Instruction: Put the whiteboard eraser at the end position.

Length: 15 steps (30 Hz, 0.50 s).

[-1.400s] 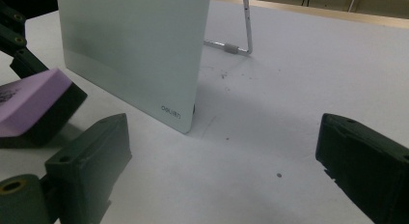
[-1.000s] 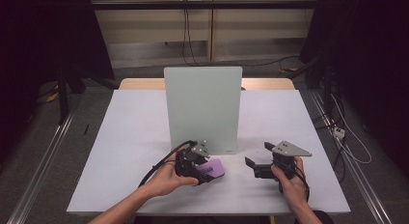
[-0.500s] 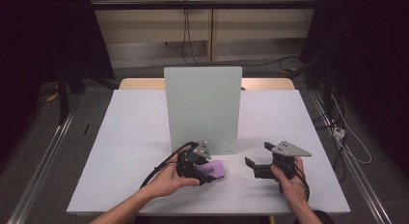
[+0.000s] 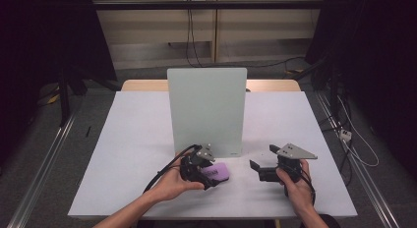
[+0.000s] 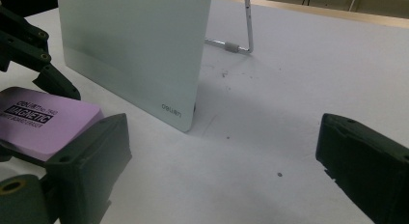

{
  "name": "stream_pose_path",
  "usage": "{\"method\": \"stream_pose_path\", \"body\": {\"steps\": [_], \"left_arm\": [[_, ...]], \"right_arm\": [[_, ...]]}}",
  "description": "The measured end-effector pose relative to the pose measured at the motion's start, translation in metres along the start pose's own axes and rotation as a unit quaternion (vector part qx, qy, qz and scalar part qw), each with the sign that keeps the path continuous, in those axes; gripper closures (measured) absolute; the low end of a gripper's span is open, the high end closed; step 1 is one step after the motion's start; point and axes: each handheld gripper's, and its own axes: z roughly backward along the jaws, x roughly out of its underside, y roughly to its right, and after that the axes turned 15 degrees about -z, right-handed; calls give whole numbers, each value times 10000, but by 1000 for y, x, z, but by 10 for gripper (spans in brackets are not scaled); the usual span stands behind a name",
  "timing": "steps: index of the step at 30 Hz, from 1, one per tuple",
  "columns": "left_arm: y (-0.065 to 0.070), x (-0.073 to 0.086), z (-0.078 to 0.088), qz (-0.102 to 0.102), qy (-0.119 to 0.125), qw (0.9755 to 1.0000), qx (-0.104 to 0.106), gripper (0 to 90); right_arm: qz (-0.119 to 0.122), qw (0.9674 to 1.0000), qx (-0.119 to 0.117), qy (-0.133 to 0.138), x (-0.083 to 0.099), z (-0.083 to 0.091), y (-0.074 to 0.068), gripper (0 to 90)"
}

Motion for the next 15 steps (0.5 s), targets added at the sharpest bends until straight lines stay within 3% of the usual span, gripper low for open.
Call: {"method": "stream_pose_path", "body": {"steps": [1, 5, 12, 15], "left_arm": [[1, -1, 2, -46, -95, 9999, -78, 297], [3, -2, 2, -75, -25, 10000, -28, 254], [1, -2, 7, 56, 104, 9998, -130, 111], [1, -2, 11, 97, 194, 9994, -269, 76]], "right_arm": [[-1, 10000, -2, -1, 0, 0, 0, 51], [0, 10000, -8, -3, 0, 0, 0, 51], [10, 10000, -19, 17, 0, 0, 0, 50], [1, 10000, -16, 19, 0, 0, 0, 51]]}}
